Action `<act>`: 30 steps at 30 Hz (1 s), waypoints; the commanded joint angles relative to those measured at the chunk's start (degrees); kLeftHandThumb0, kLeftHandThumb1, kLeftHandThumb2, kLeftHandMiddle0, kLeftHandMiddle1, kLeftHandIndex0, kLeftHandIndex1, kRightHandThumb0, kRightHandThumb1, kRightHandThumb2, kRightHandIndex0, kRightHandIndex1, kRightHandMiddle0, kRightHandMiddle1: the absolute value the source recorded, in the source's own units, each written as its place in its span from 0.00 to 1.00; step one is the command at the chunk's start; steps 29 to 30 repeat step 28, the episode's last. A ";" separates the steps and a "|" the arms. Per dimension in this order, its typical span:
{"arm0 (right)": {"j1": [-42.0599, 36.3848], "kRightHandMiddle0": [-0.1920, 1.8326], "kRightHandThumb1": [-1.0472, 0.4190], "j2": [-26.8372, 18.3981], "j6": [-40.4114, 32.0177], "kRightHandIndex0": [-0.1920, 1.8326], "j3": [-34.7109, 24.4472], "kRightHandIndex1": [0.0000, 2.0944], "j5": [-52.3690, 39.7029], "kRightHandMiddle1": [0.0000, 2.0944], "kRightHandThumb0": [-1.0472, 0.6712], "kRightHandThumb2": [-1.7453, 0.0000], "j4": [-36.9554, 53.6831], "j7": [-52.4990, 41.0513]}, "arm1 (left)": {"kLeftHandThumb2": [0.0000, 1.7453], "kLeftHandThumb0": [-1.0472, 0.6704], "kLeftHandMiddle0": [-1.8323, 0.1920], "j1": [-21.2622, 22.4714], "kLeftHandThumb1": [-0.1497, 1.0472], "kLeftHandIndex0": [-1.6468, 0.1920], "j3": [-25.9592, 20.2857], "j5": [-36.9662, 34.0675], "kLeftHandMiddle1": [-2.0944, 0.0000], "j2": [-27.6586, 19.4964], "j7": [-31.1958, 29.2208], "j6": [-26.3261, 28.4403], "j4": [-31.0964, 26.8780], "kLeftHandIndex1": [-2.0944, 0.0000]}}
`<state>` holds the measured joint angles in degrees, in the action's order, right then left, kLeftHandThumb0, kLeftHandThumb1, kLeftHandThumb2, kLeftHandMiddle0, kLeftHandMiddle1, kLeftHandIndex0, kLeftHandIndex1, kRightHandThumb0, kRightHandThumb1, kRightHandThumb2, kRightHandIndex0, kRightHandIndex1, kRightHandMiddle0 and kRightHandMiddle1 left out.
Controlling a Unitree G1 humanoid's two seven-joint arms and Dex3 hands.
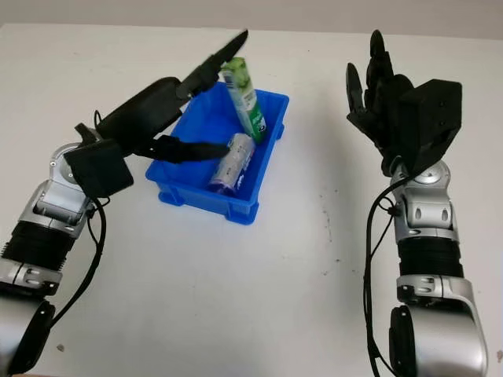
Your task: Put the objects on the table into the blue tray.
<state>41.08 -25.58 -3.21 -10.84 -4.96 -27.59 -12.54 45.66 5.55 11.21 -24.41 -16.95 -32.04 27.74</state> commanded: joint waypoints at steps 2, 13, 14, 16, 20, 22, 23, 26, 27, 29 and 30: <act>0.83 0.00 0.00 -0.33 0.90 0.00 -0.31 0.00 0.09 0.00 0.26 0.62 -0.03 0.22 | 0.36 0.14 1.00 1.09 1.00 1.00 -2.95 0.68 1.00 0.15 5.52 0.32 2.30 1.00; 0.96 0.00 0.00 0.05 0.59 0.00 0.08 0.00 -0.04 0.00 0.28 0.58 -0.30 -0.02 | 0.40 0.10 1.00 4.82 1.00 1.00 -11.67 -8.96 1.00 0.80 9.65 15.92 16.23 1.00; 0.96 0.00 0.00 0.10 0.72 0.00 0.11 0.00 -0.09 0.00 0.27 0.58 -0.30 -0.04 | 0.41 0.12 1.00 4.75 1.00 1.00 -12.45 -10.00 1.00 0.80 9.44 16.53 17.88 1.00; 1.01 0.00 0.00 0.18 0.72 0.00 0.20 0.00 -0.14 0.00 0.26 0.58 -0.31 -0.05 | 0.40 0.14 1.00 4.76 1.00 1.00 -14.22 -12.55 1.00 1.25 8.52 16.40 21.30 1.00; 1.23 0.00 0.00 0.73 0.63 0.00 0.00 0.00 -0.51 0.00 0.26 0.57 -0.56 0.43 | 0.41 0.15 1.00 4.18 1.00 1.00 -14.96 -13.61 1.00 1.40 7.46 14.35 26.67 1.00; 1.30 0.00 0.00 0.78 0.59 0.00 0.08 0.00 -0.55 0.00 0.26 0.57 -0.74 0.39 | 0.40 0.14 1.00 3.79 1.00 1.00 -15.28 -14.20 1.00 1.49 6.30 14.75 28.51 1.00; 1.34 0.00 0.00 0.73 0.59 0.00 0.22 0.00 -0.46 0.00 0.26 0.56 -0.85 0.26 | 0.39 0.14 1.00 3.61 1.00 1.00 -15.39 -14.44 1.00 1.53 5.76 15.19 29.16 1.00; 1.46 0.00 0.00 0.46 0.72 0.00 0.66 0.00 0.01 0.00 0.25 0.55 -1.27 0.01 | 0.40 0.15 1.00 3.51 1.00 1.00 -15.96 -15.15 1.00 1.78 4.97 15.73 30.78 1.00; 1.49 0.00 0.00 0.44 0.78 0.00 0.73 0.00 0.10 0.00 0.25 0.55 -1.31 -0.03 | 0.40 0.16 1.00 3.65 1.00 1.00 -16.05 -15.29 1.00 1.80 4.88 16.02 31.02 1.00; 1.53 0.00 0.00 0.44 1.02 0.00 0.71 0.00 0.04 0.00 0.25 0.55 -1.44 -0.22 | 0.40 0.16 1.00 3.77 1.00 1.00 -16.09 -15.38 1.00 1.86 4.92 16.16 31.11 1.00; 1.53 0.00 0.00 0.44 1.02 0.00 0.71 0.00 0.04 0.00 0.25 0.55 -1.44 -0.22 | 0.40 0.16 1.00 3.77 1.00 1.00 -16.09 -15.38 1.00 1.86 4.92 16.16 31.11 1.00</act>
